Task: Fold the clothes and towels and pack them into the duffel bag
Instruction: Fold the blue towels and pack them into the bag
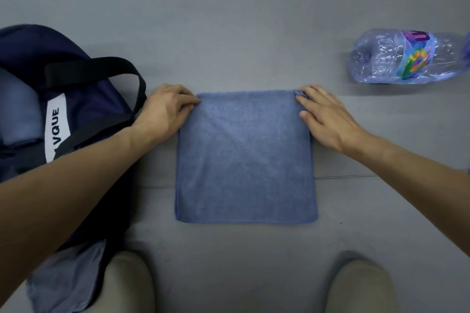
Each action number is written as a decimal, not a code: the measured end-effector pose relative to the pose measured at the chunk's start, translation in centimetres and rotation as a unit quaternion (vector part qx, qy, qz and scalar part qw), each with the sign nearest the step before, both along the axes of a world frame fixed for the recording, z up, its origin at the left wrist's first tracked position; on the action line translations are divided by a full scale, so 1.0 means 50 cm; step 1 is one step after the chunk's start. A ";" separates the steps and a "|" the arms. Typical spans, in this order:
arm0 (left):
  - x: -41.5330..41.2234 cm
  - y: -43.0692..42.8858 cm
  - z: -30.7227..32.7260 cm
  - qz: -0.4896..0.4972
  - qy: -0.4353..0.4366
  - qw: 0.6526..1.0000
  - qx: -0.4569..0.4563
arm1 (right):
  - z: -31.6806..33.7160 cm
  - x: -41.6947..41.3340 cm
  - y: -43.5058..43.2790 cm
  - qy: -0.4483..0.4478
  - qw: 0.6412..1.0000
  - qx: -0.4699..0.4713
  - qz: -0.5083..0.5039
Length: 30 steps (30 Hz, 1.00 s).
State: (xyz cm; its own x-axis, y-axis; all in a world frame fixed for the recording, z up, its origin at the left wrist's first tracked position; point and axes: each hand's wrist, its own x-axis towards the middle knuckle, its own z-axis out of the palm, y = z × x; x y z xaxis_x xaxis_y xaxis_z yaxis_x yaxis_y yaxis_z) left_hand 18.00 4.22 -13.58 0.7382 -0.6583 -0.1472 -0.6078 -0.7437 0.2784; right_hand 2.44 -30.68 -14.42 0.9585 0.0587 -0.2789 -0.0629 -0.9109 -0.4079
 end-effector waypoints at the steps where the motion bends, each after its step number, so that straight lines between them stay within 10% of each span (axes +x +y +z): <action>1: 0.004 -0.001 0.002 0.000 -0.009 1.000 0.000 | 0.007 0.004 0.004 -0.007 1.000 0.020 -0.012; 12: -0.108 0.049 0.101 -0.013 -0.095 0.987 -0.128 | 0.119 -0.104 -0.007 -0.028 0.951 0.247 -0.182; 23: -0.317 0.203 0.031 -0.231 0.008 0.973 -0.017 | 0.062 -0.388 0.075 0.011 0.985 0.005 0.170; 30: -0.341 0.137 0.042 -0.151 0.010 0.988 0.019 | 0.077 -0.340 0.099 -0.031 0.987 0.005 0.158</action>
